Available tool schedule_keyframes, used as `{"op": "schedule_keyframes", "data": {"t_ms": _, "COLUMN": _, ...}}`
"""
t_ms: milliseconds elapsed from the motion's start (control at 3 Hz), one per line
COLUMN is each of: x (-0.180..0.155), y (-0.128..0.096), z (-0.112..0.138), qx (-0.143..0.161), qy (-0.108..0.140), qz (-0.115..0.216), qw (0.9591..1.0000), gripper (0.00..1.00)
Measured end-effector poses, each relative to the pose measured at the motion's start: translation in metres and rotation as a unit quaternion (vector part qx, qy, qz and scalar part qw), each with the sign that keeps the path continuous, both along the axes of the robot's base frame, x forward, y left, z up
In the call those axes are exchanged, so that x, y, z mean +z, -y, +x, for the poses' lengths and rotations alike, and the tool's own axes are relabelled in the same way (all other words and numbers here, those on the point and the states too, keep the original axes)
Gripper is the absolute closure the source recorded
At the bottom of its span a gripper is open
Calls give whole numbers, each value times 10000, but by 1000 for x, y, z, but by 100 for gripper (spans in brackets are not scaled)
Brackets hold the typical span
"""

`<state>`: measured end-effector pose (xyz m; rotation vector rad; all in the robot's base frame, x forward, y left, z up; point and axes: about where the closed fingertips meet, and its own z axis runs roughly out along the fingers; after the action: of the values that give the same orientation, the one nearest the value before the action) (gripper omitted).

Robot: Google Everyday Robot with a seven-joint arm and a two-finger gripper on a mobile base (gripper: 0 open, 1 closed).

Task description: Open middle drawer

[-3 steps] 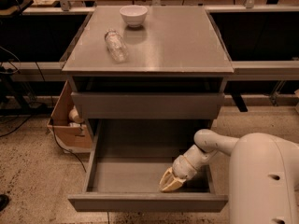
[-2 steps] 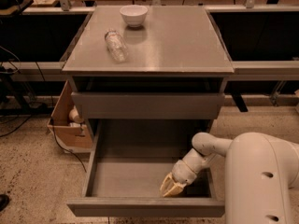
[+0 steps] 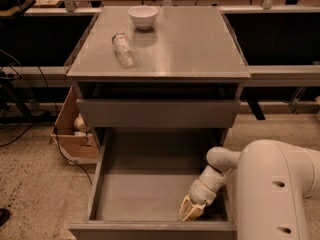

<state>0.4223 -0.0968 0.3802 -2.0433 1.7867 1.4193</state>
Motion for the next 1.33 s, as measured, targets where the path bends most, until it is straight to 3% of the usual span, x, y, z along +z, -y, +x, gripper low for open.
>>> {"op": "schedule_keyframes", "data": {"t_ms": 333, "x": 0, "y": 0, "z": 0, "qx": 7, "qy": 10, "qz": -6, "qw": 10000, "gripper": 100}}
{"op": "schedule_keyframes", "data": {"t_ms": 667, "x": 13, "y": 9, "z": 28, "qx": -229, "qy": 503, "qz": 23, "qw": 9985, "gripper": 100}}
{"op": "schedule_keyframes", "data": {"t_ms": 1000, "x": 28, "y": 25, "z": 57, "qx": -521, "qy": 1032, "qz": -51, "qw": 9933, "gripper": 100}}
{"op": "schedule_keyframes", "data": {"t_ms": 1333, "x": 49, "y": 68, "z": 80, "qx": -861, "qy": 1633, "qz": -444, "qw": 9818, "gripper": 100}}
